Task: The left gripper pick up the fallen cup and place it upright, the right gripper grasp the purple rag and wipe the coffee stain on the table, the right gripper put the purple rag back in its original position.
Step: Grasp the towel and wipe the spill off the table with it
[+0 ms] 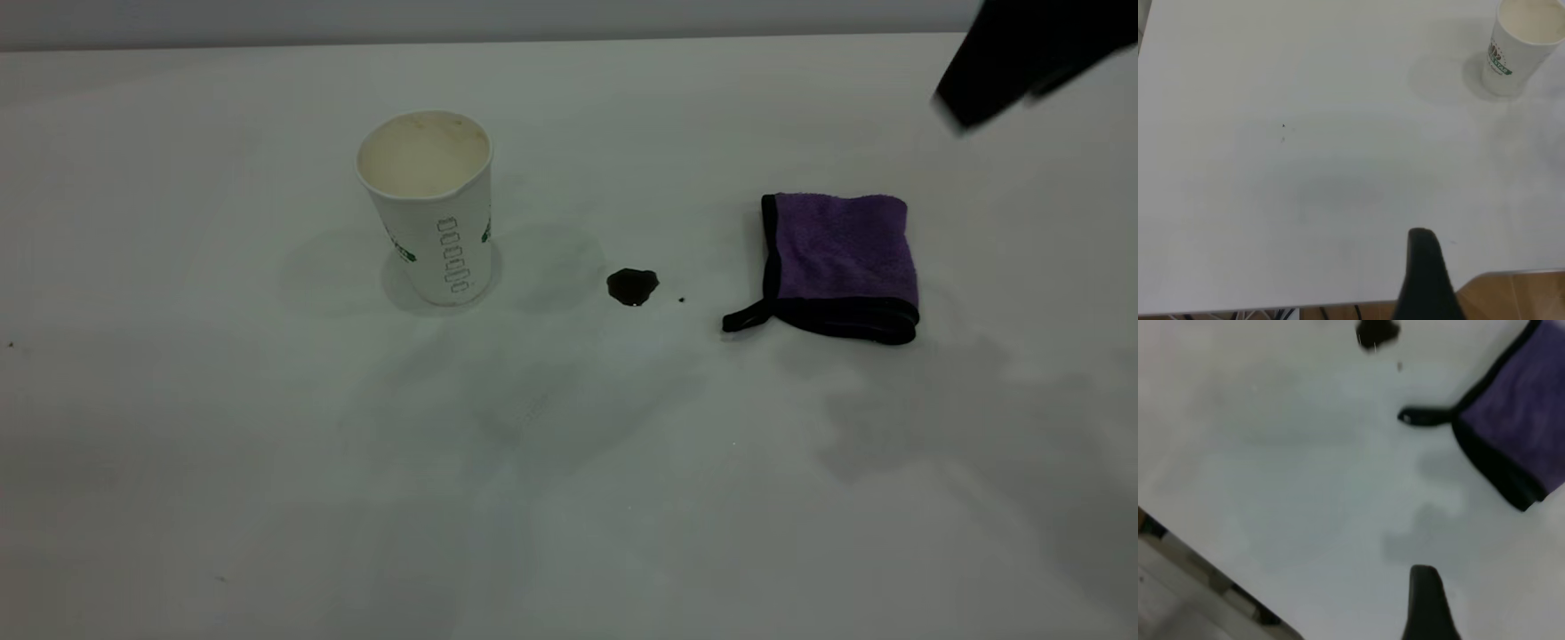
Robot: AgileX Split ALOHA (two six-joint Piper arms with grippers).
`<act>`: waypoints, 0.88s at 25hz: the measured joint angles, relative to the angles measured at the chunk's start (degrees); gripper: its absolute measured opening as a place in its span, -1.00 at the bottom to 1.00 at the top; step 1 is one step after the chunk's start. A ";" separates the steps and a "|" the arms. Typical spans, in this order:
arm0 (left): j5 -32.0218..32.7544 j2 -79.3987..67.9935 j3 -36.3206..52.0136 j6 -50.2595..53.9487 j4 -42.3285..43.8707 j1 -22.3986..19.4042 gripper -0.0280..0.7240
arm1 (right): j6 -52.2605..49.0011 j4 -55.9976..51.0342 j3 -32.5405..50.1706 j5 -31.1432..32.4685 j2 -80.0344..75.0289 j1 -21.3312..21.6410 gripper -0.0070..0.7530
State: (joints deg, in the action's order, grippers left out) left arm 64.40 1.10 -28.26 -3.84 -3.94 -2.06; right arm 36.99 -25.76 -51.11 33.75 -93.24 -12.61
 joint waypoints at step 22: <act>0.00 0.00 0.00 0.18 0.00 -0.05 0.61 | -13.29 17.29 -37.76 2.53 -45.96 0.68 0.45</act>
State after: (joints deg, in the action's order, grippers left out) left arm 64.40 1.10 -28.26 -3.66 -3.94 -2.11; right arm 23.70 -8.48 -88.87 36.29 -139.19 -11.93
